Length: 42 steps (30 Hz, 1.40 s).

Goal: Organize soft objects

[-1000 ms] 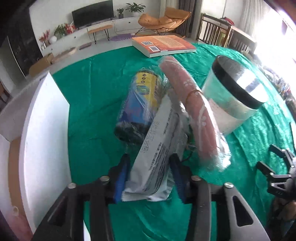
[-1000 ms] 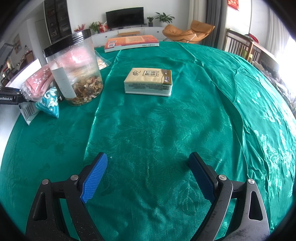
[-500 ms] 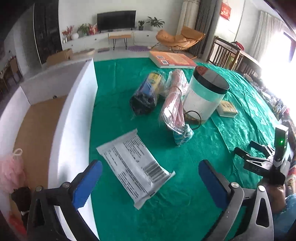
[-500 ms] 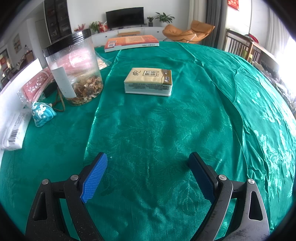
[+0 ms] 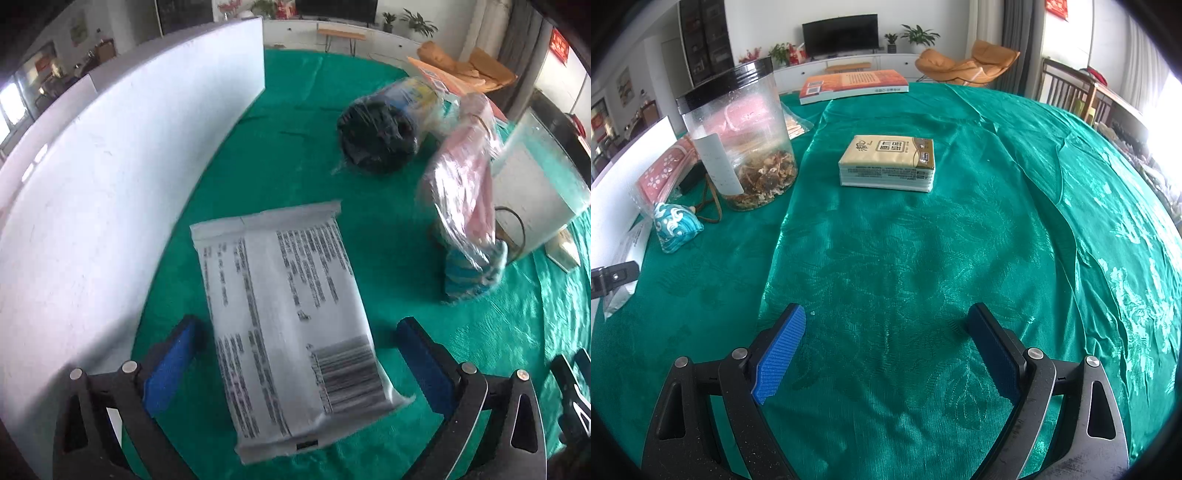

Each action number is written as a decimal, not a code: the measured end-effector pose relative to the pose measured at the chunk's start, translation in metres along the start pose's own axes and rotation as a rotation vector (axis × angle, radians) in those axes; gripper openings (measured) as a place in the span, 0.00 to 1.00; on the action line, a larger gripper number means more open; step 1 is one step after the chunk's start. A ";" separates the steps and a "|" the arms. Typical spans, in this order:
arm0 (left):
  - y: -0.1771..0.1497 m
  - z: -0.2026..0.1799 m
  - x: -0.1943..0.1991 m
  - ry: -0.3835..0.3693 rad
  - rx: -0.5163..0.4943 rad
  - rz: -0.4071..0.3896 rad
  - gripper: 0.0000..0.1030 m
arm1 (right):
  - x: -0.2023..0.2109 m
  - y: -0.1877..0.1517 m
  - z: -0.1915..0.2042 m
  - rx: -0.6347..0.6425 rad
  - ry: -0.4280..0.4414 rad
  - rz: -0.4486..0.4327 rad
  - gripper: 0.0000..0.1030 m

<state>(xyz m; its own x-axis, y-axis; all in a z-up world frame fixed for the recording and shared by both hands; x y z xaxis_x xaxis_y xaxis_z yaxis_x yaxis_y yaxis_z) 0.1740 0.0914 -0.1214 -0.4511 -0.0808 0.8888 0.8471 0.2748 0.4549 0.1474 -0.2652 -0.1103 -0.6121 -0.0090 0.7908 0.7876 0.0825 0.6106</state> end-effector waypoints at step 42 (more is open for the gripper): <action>0.018 0.256 0.164 0.083 0.192 -0.255 0.79 | 0.138 0.171 0.247 0.156 0.675 -0.086 0.76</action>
<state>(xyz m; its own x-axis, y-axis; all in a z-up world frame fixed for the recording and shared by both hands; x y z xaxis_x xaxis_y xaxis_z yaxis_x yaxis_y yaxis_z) 0.0432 0.3286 0.0181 -0.6108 -0.2464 0.7525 0.6377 0.4103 0.6519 0.1801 -0.0059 0.0927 -0.4542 -0.6354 0.6245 0.6876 0.1956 0.6992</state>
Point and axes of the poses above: each gripper's, at about its wrist camera, not at the fingertips, and x roughly against the way its jaws point, z to its left, y to its top, the point moved 2 cm from there along -x, roughly the way its jaws point, and after that the axes turned 5 degrees about x, right-handed, at the moved point
